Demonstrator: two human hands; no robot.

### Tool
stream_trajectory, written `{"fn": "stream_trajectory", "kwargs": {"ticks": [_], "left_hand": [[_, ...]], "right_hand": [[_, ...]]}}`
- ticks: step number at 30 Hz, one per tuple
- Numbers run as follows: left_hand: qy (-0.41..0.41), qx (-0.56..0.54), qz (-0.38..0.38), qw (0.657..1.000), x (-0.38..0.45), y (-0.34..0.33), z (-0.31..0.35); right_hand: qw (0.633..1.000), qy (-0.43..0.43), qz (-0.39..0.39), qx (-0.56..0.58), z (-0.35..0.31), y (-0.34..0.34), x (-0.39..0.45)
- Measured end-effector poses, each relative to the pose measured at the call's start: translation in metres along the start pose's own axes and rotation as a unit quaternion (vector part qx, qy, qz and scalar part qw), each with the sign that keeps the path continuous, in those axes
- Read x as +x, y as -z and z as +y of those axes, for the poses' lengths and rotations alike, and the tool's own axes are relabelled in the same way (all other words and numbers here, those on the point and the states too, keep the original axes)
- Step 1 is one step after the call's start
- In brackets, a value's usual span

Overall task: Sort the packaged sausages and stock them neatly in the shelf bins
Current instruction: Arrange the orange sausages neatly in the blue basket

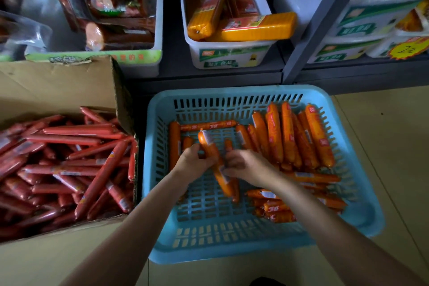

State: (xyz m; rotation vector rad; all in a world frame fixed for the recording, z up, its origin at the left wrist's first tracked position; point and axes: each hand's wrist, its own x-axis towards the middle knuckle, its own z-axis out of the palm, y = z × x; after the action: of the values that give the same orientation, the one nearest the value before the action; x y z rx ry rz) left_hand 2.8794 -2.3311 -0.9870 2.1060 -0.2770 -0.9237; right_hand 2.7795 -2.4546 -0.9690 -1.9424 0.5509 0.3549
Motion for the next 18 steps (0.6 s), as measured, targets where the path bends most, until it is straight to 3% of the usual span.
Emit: {"fn": "stream_trajectory", "kwargs": {"ticks": [2, 5, 8, 12, 14, 18], "left_hand": [[-0.008, -0.069, 0.001, 0.998, 0.000, 0.007, 0.005], [-0.059, 0.070, 0.037, 0.995, 0.000, 0.014, 0.012], [-0.035, 0.306, 0.072, 0.949, -0.004, 0.016, 0.019], [0.044, 0.389, 0.019, 0.920, -0.006, 0.001, 0.014], [0.056, 0.402, 0.026, 0.914, -0.004, -0.004, 0.012], [0.063, 0.343, 0.055, 0.936, 0.006, 0.003, 0.006]], "right_hand": [[0.999, -0.003, 0.005, 0.040, 0.002, -0.011, 0.005], [0.997, -0.019, 0.073, 0.010, -0.001, -0.010, 0.006], [0.970, -0.055, 0.229, -0.064, -0.006, 0.022, -0.001], [0.896, -0.083, 0.428, -0.088, 0.008, 0.070, -0.013], [0.880, -0.127, 0.435, -0.141, 0.020, 0.077, -0.017], [0.873, -0.251, 0.308, -0.282, 0.030, 0.071, -0.023]]}}
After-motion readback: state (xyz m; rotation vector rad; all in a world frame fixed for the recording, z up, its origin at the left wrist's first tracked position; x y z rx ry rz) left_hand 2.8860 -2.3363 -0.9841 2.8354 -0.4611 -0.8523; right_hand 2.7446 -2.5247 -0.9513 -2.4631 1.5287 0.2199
